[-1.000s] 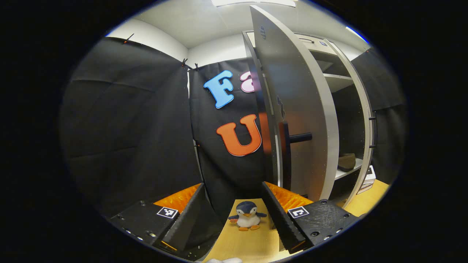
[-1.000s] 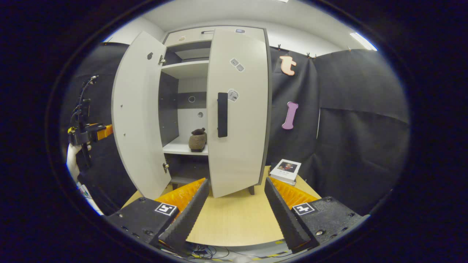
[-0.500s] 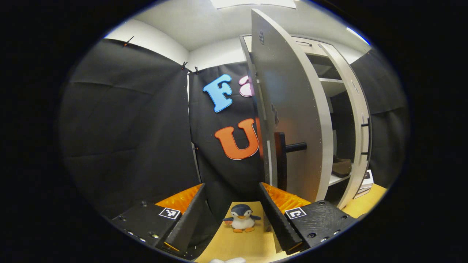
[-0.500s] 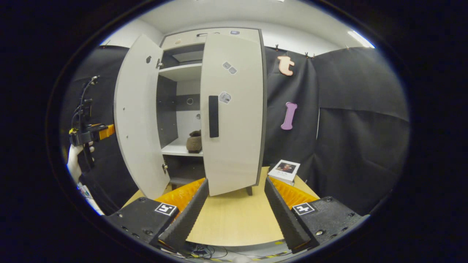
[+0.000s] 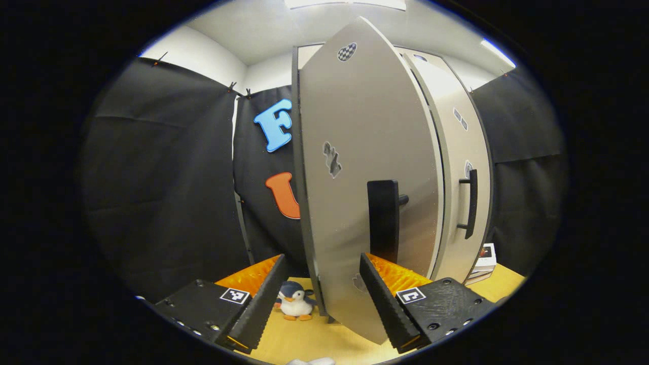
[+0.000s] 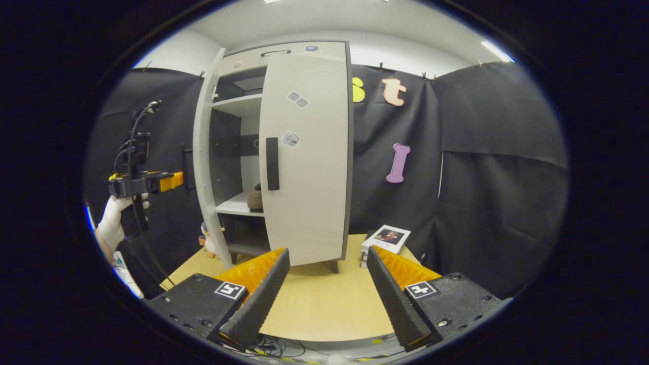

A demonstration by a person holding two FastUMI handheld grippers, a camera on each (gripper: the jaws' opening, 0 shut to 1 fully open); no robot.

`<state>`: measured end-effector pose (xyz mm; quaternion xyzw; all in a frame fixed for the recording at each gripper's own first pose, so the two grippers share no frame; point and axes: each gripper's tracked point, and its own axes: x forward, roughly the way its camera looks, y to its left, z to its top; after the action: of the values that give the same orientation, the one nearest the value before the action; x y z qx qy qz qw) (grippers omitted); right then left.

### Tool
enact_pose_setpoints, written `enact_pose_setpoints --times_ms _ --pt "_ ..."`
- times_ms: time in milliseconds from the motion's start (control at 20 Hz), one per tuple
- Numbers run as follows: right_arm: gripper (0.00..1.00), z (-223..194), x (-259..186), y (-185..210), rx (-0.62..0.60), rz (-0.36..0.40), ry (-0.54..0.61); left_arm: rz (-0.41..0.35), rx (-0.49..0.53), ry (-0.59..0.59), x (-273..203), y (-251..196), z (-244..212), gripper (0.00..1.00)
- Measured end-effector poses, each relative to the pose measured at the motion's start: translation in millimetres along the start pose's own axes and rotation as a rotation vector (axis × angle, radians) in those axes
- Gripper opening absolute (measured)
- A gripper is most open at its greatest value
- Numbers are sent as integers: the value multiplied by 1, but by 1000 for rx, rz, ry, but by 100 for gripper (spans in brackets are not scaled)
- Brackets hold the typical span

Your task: Grab one shoe with the right hand and put it into the shoe cabinet, grab the other shoe with the left hand and put it into the shoe cabinet; then close the right door with the right hand and the left door with the left hand.

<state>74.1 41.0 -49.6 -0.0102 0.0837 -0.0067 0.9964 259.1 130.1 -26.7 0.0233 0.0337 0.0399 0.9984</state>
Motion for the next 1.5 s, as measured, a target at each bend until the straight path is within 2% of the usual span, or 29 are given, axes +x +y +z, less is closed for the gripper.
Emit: enact_pose_setpoints --times_ms 50,100,500,750,950,1200,1500 --pt "100 1 -2 -5 -2 7 -4 0 -5 18 0 -10 -3 90" --pt "100 3 -4 -12 -2 16 -8 2 -11 27 -2 -18 -4 97" --pt "100 17 -13 -53 19 101 -25 63 7 39 -76 -59 -3 96" --pt "99 18 -14 -58 38 138 -18 69 12 35 -138 -78 5 96" --pt "99 29 -27 -48 43 108 -56 29 10 15 -185 -82 13 96" --pt "98 37 -52 -24 57 53 -97 -5 14 31 -241 -66 -4 95" --pt "99 27 -83 3 15 9 -134 -41 -10 45 -277 -46 -27 96"
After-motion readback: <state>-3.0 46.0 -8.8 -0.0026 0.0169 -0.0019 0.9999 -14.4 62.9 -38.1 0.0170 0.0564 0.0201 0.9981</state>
